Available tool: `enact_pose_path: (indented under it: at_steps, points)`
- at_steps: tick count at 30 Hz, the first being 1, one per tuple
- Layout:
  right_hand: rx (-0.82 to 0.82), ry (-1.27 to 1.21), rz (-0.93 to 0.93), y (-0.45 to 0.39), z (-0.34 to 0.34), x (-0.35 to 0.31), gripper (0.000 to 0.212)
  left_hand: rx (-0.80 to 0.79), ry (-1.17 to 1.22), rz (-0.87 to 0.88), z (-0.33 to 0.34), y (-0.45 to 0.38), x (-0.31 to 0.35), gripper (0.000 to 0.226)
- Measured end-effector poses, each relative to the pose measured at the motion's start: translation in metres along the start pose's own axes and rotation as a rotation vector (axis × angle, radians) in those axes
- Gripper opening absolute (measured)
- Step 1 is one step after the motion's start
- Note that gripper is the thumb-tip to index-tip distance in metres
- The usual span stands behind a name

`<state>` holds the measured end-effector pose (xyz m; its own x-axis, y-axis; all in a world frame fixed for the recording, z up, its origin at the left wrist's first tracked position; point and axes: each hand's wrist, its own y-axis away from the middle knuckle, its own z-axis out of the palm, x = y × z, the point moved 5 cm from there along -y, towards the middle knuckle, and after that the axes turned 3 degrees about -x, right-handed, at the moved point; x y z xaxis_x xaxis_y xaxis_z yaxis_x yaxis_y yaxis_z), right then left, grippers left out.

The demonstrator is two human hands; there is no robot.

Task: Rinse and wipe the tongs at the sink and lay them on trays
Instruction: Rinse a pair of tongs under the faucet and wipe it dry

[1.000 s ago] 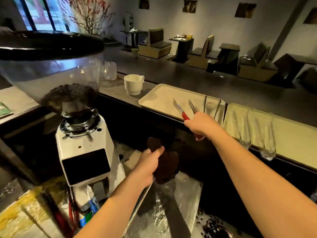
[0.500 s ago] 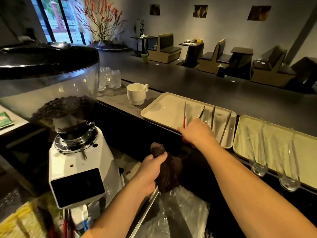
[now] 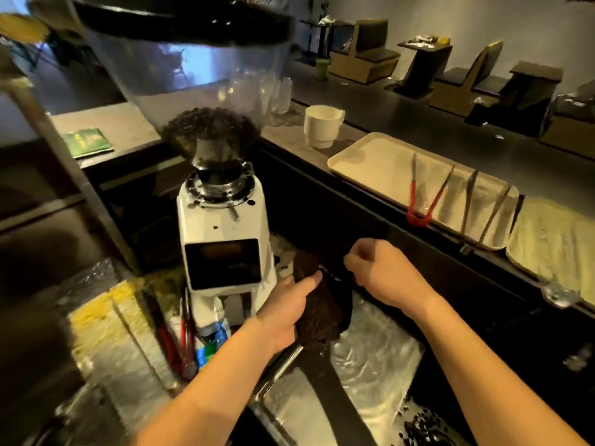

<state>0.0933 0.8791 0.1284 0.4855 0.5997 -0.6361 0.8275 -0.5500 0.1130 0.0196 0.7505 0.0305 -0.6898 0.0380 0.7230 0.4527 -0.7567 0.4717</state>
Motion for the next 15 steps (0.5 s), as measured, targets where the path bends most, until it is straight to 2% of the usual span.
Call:
enact_pose_path:
  at_steps: [5,8,12,15]
  points:
    - [-0.369,-0.048,-0.1,0.018,0.098,-0.041,0.021,0.019,0.031,-0.03,-0.073,0.053,-0.02,0.025]
    - [-0.495,-0.128,-0.133,0.027,0.156,-0.064,0.017,0.072,0.065,-0.033,-0.122,0.084,-0.034,0.021]
    - [-0.563,-0.112,-0.184,0.017,0.241,-0.093,0.021,0.309,0.084,-0.002,-0.199,0.123,-0.044,0.016]
    - [-0.488,-0.012,-0.225,-0.002,0.297,-0.107,0.021,0.425,0.178,-0.009,-0.248,0.148,-0.049,0.014]
